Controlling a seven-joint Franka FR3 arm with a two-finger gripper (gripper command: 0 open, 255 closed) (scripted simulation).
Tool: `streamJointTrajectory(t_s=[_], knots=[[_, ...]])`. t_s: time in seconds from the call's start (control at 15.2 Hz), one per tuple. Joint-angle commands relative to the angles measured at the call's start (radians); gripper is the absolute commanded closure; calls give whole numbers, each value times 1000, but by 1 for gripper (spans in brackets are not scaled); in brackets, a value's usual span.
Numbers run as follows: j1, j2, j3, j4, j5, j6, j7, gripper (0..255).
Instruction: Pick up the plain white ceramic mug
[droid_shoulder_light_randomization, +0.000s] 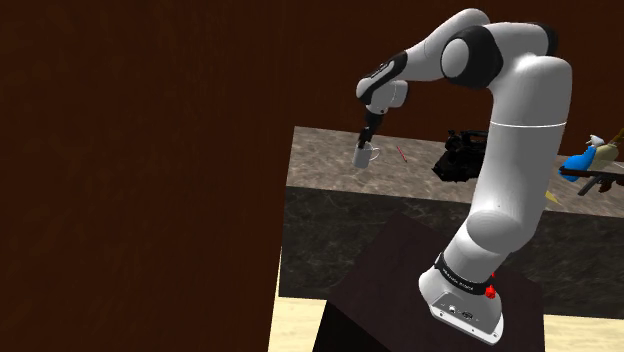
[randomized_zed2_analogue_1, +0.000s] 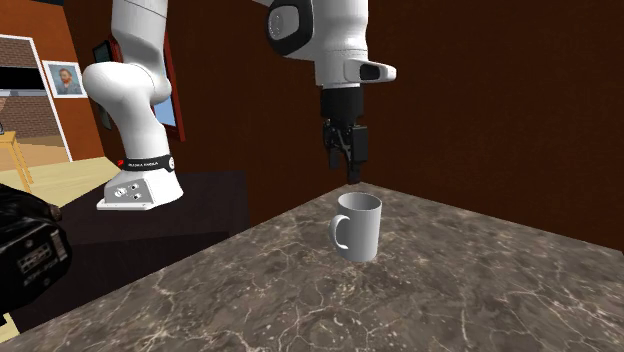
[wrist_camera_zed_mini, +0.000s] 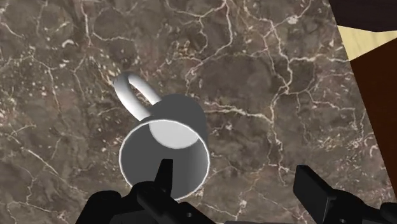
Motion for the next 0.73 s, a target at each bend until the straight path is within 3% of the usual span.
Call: streamJointTrajectory(t_s=[0.0, 0.59, 0.66], knots=[[-31, 69, 14, 65, 39, -2, -39, 0], [-53, 135, 44, 50, 87, 73, -72, 0], [-52, 133, 43, 49, 85, 72, -71, 255]])
